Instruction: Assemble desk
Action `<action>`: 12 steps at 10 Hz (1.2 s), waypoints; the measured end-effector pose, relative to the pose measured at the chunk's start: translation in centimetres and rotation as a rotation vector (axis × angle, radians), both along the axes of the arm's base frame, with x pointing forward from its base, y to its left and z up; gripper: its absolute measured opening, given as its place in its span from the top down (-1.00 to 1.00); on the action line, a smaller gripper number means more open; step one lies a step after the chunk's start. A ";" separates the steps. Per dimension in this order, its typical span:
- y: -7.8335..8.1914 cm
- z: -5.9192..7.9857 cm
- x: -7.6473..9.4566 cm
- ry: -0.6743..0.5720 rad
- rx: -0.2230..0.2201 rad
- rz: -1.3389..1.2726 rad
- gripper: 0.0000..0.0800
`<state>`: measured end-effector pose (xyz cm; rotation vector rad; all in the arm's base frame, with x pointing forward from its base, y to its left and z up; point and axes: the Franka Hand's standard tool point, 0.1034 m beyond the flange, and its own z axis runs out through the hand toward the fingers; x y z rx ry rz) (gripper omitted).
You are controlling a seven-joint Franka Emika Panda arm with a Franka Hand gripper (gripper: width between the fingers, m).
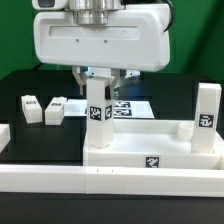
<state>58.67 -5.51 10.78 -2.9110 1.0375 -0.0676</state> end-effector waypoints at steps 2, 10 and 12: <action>0.0 0.0 0.0 0.007 0.015 -0.166 0.27; 0.0 -0.1 0.0 0.019 0.074 -0.489 -0.31; -0.2 -0.1 -0.1 0.015 0.065 -0.399 -0.53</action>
Offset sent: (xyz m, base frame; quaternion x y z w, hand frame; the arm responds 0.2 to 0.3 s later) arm 0.0027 -0.0002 -0.0020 0.0110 -0.0150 0.2491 0.9683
